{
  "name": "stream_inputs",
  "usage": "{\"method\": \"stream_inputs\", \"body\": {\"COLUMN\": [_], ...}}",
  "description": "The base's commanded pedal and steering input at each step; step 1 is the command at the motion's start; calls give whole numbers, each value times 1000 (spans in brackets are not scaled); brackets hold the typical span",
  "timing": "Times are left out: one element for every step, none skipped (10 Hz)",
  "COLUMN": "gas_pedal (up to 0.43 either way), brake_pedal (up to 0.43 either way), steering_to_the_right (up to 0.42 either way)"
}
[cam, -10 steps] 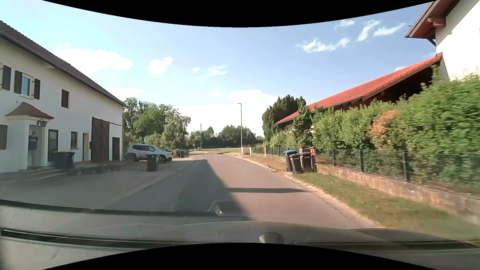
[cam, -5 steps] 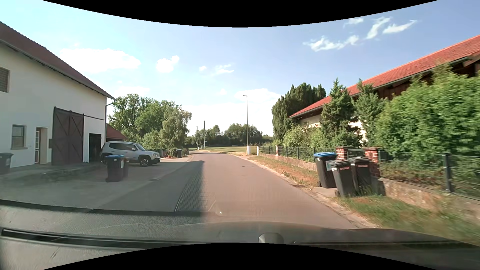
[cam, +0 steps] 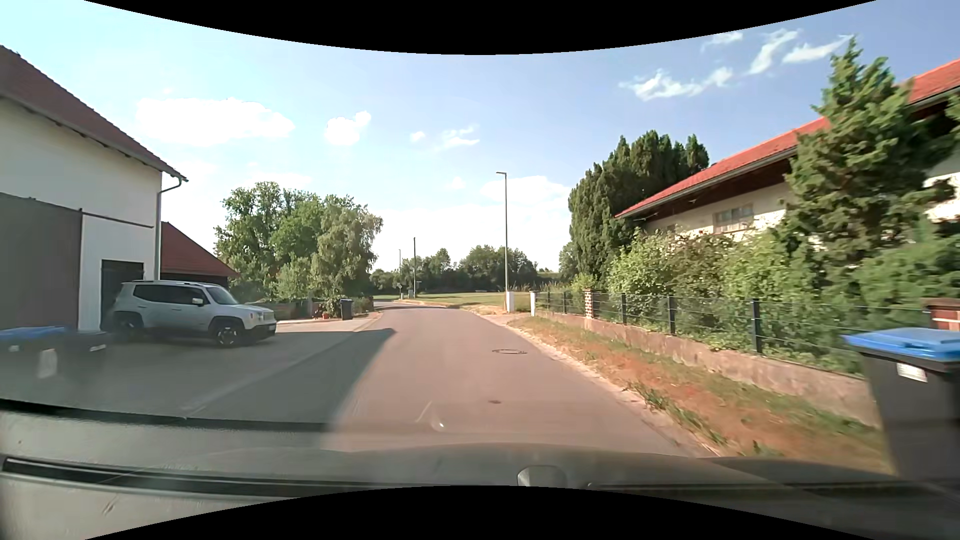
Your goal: Follow the waypoints while adhering to traffic rules and regulations
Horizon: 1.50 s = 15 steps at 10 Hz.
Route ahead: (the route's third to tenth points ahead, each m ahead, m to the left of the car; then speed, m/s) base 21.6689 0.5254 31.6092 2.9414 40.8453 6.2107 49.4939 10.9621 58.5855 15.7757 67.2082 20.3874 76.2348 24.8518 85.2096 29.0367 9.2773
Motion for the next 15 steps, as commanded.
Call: {"method": "stream_inputs", "body": {"gas_pedal": [39,39,59,79,79,87,87,87,98,98,98,98,98,98,98], "brake_pedal": [6,6,6,6,6,6,6,6,6,6,6,6,6,6,6], "steering_to_the_right": [-30,-35,-41,-45,-45,-45,-46,-48,-48,-46,-48,-48,-49,-48,-43]}}
